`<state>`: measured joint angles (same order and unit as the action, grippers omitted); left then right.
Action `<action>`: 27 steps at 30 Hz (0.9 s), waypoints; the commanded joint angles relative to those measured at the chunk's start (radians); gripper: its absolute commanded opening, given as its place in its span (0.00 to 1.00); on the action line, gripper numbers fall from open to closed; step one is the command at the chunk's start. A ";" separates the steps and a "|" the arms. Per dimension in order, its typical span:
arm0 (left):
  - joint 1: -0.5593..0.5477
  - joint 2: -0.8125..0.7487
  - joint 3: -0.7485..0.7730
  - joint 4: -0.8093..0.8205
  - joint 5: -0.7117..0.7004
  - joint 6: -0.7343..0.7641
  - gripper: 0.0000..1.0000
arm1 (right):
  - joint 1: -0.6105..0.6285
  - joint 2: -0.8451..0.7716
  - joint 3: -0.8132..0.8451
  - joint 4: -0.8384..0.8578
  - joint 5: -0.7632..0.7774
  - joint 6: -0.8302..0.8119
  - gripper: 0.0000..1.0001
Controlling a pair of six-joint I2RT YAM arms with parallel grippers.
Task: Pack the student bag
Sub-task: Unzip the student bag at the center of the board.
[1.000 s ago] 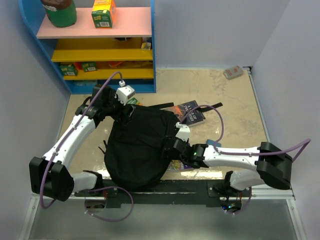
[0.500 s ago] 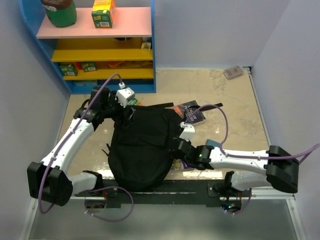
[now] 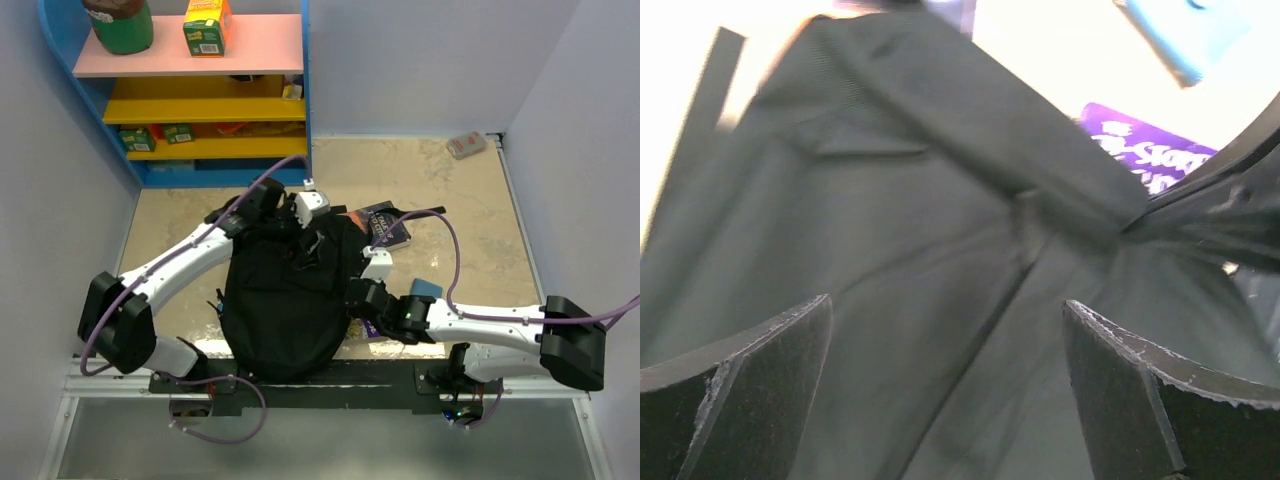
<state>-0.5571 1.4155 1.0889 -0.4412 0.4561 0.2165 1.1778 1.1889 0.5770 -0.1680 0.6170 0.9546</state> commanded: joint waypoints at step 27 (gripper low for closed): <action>-0.155 0.249 0.072 0.162 0.095 -0.077 0.89 | 0.000 -0.097 -0.029 0.150 0.020 -0.074 0.00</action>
<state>-0.6968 1.6321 1.0996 -0.2859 0.5205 0.1410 1.1778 1.1229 0.5491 -0.0906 0.6113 0.9070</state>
